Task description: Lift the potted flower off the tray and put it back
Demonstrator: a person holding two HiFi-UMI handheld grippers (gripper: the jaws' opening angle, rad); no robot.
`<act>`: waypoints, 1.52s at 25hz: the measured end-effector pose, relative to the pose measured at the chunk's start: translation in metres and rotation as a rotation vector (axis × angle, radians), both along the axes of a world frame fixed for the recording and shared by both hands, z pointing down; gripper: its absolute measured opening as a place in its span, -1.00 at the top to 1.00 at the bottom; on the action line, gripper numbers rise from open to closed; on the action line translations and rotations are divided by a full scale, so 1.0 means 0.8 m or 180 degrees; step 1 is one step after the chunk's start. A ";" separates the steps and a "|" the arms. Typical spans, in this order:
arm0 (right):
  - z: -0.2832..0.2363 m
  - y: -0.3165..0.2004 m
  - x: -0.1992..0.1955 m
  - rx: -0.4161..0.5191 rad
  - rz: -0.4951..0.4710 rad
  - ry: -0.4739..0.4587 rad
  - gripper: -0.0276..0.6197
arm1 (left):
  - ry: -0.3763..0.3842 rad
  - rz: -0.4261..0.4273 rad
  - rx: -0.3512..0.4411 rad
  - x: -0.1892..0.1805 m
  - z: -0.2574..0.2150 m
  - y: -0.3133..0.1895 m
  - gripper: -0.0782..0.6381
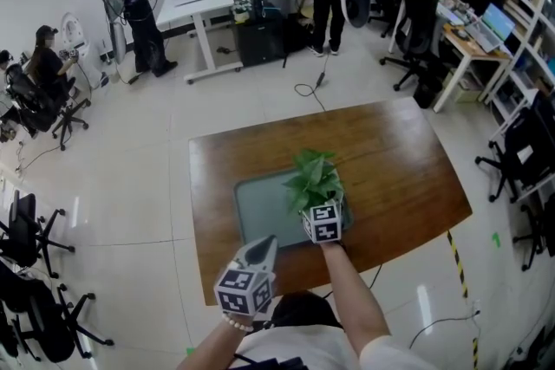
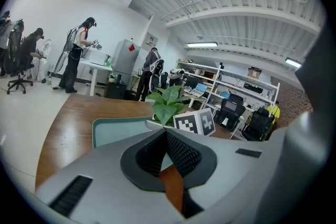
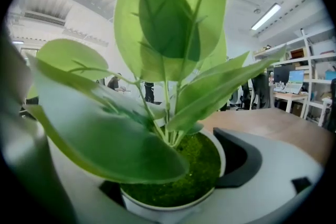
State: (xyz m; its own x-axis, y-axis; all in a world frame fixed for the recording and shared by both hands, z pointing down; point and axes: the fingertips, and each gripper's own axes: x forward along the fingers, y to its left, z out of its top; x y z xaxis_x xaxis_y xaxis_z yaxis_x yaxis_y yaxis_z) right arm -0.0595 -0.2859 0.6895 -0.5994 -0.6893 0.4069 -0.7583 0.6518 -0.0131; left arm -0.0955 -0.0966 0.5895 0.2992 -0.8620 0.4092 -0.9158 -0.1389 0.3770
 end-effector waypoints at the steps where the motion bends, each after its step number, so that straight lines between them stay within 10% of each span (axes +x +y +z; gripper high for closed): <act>1: -0.003 0.000 0.000 0.0022 0.0009 -0.0018 -0.77 | 0.0001 0.0004 -0.0003 -0.001 0.000 0.000 0.79; 22: -0.140 -0.006 0.116 0.0223 0.0447 -0.0075 -0.77 | -0.0040 0.0419 0.0047 0.059 -0.084 -0.040 0.79; 38: -0.084 -0.105 0.285 0.0073 0.0949 0.0046 -0.77 | -0.0139 0.0750 -0.0046 0.160 -0.045 -0.098 0.79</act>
State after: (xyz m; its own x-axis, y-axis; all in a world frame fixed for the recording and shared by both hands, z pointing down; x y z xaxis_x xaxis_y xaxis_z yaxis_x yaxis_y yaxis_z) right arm 0.1685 -0.3697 0.6221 -0.3634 -0.8432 0.3961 -0.9164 0.4002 0.0112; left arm 0.0328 -0.1750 0.5532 0.4733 -0.7644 0.4379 -0.8741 -0.3457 0.3413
